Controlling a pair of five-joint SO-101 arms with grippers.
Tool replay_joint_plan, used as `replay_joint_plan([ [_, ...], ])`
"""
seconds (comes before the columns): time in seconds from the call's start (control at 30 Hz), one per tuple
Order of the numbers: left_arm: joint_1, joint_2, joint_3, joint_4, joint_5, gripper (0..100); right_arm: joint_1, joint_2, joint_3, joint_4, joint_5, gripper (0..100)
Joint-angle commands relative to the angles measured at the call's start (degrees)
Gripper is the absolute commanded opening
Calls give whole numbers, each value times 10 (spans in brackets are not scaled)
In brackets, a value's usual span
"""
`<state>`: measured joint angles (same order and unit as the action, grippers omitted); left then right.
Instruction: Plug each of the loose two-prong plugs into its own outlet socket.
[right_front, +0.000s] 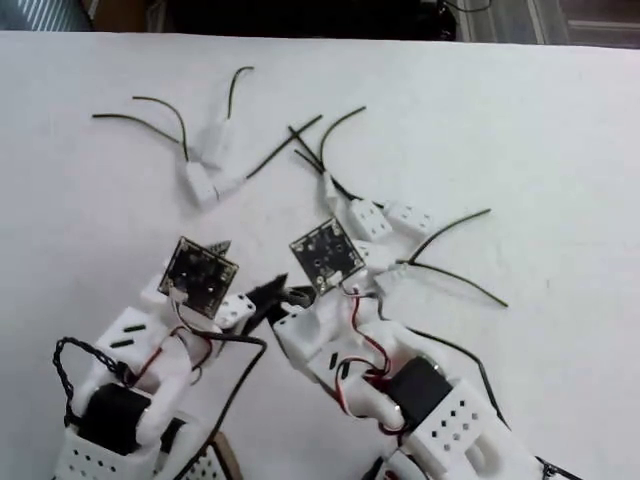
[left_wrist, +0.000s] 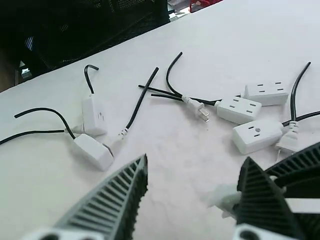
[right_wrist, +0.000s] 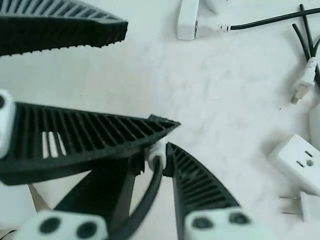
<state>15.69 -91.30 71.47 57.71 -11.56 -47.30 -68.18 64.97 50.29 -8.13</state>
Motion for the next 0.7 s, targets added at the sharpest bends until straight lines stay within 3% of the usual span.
replay_joint_plan([
  [0.0, -35, 2, -24, -1, 4, 290, 40, -13, -9, -19, 23, 17],
  [0.23, -87, 6, 1, -38, 1, 295, 214, -13, -68, -21, 30, 18],
  [0.37, -66, 24, 15, -73, -31, 295, 303, -7, -69, -70, -33, 18],
  [0.67, -22, 342, -182, -83, -39, 295, 408, -7, -68, -115, -101, 18],
])
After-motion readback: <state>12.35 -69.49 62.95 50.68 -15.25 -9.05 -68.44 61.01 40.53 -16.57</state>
